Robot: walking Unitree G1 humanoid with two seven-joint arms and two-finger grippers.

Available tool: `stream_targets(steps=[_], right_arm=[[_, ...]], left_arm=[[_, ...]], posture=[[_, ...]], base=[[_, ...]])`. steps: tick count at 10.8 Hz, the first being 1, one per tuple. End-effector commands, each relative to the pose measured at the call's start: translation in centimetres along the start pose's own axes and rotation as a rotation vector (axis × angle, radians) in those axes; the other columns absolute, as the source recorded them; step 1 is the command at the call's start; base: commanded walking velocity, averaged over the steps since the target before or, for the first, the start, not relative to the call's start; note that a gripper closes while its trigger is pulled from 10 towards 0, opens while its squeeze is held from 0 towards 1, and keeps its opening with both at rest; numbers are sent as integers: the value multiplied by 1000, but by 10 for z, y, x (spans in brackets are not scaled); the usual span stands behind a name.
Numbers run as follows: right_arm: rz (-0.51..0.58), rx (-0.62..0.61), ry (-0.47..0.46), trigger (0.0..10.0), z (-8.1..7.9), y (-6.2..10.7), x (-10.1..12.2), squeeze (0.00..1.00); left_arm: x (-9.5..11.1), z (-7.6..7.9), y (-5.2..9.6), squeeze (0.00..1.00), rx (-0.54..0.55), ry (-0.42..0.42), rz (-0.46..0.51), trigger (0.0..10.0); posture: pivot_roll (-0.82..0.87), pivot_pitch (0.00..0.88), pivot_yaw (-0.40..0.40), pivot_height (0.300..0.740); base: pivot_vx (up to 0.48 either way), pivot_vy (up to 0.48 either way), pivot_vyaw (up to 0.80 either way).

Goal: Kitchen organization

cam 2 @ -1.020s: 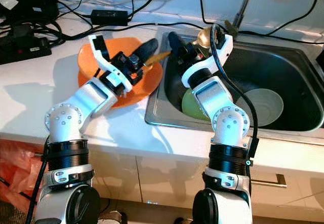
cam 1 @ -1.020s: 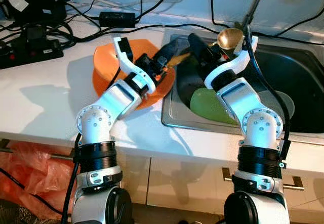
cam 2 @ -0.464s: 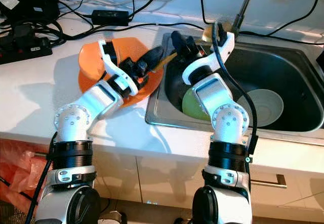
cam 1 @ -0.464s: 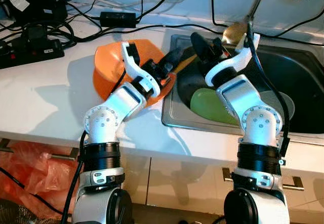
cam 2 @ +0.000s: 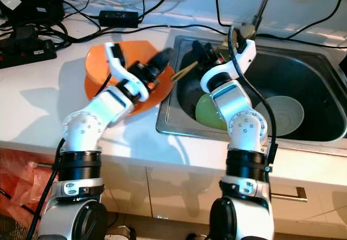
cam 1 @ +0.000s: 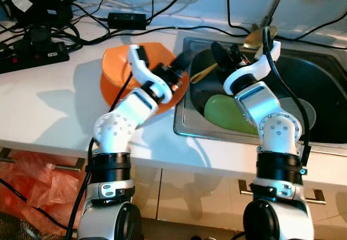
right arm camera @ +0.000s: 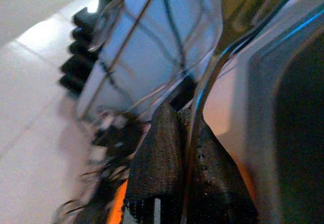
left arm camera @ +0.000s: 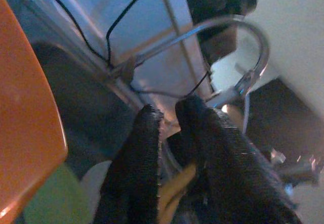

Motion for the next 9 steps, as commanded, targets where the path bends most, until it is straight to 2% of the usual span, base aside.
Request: stream_targets(steps=[1,2,3,4,5,6,7,9], right_arm=[[56,-8,36,0,-2,-1,15,0],[110,-39,132,0,2,-2,33,0],[139,-114,282,0,14,-4,53,0],[146,-169,379,0,24,-5,62,0],[128,-286,538,0,48,-3,74,0],[95,-348,761,0,60,-1,80,0],[6,-358,912,0,69,-1,77,0],[-212,-373,962,0,97,2,53,0]], left_arm=[[-4,6,-1,1000,-6,-63,-24,10000],[-3,12,-1,1000,-26,-164,-43,10000],[-4,15,-1,1000,-31,-303,-74,10000],[-6,16,-1,1000,-33,-326,-83,10000],[-8,16,-1,1000,-18,-405,-109,10000],[-7,15,-1,1000,-6,-465,-115,10000],[-2,16,0,1000,5,-587,-125,10000],[-7,22,3,1000,-42,-682,-187,10000]], posture=[[90,65,-82,740],[93,67,-83,740],[96,65,-83,740],[96,65,-83,740],[96,65,-83,740],[98,66,-86,740],[98,66,-86,740],[102,66,-88,740]], base=[[0,0,0],[0,0,0],[0,0,0],[0,0,0],[0,0,0],[0,0,0],[0,0,0],[0,0,0]])
Point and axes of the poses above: a point about 5 cm out from each wrist's last joint towards the gripper, its own y axis pointing back from the gripper into the wrist, its own x axis along the axis of the wrist's last joint, z = x × y, the point moved 3 cm from there along -y, pointing out of the wrist towards the gripper, and after that the axes turned 12 degrees about -y, right-handed, at the moved point
